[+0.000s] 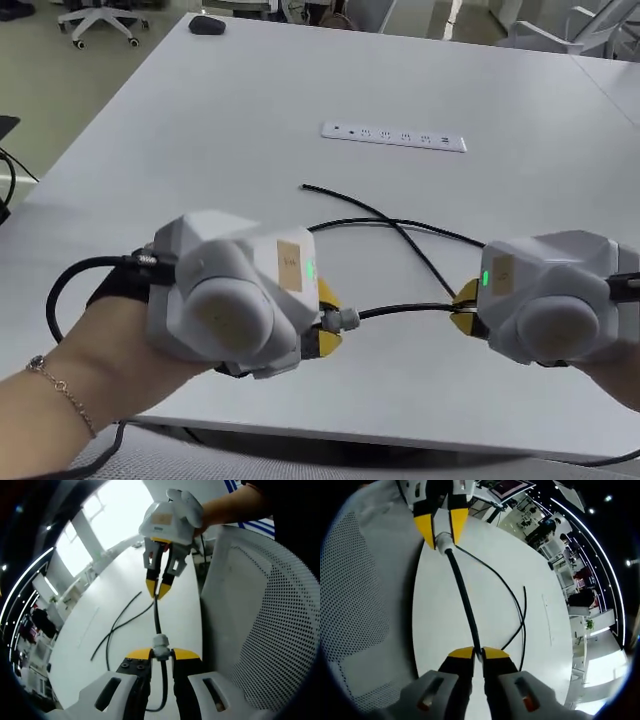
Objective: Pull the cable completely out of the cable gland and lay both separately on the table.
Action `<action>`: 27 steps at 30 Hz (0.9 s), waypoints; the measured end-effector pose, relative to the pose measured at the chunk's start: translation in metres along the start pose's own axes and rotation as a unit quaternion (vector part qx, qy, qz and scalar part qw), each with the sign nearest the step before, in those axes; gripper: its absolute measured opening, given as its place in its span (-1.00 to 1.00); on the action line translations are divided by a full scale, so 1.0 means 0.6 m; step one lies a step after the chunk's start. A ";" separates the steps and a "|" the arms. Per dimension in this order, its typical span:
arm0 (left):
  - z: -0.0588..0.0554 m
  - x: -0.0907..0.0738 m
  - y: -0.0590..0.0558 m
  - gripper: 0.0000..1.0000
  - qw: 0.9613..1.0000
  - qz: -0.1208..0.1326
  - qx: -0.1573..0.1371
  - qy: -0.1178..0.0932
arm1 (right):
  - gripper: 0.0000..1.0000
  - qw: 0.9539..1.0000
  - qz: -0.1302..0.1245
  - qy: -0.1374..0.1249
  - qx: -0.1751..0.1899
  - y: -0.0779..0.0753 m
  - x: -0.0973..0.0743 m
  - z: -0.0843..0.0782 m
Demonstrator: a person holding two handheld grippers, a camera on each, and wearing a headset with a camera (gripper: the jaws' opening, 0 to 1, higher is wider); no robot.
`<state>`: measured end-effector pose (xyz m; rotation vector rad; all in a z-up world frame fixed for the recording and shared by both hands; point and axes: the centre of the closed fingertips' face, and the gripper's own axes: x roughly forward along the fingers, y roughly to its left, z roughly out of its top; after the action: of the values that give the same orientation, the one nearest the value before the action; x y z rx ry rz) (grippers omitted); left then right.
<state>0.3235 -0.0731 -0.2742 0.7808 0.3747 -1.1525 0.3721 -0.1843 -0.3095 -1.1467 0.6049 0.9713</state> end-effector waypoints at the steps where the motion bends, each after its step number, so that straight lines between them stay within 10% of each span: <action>1: 0.000 0.000 0.000 -0.68 1.000 0.000 0.000 0.000 | -0.92 1.000 -0.001 0.002 0.002 -0.001 0.000 -0.003; 10: 0.005 0.003 0.001 -0.68 1.000 0.003 -0.003 -0.005 | -0.65 0.998 0.031 0.038 0.029 0.019 0.005 -0.031; 20: 0.003 0.009 -0.004 -0.68 1.000 -0.003 -0.001 0.000 | -0.55 0.995 0.065 -0.081 0.010 0.058 -0.004 0.144; 27: 0.001 0.008 -0.005 -0.68 1.000 -0.002 -0.001 0.003 | -0.65 0.992 0.069 -0.102 -0.019 0.072 0.000 0.188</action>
<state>0.3226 -0.0772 -0.2778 0.7827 0.3813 -1.1532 0.3262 -0.0736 -0.2929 -1.0331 0.5067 1.2059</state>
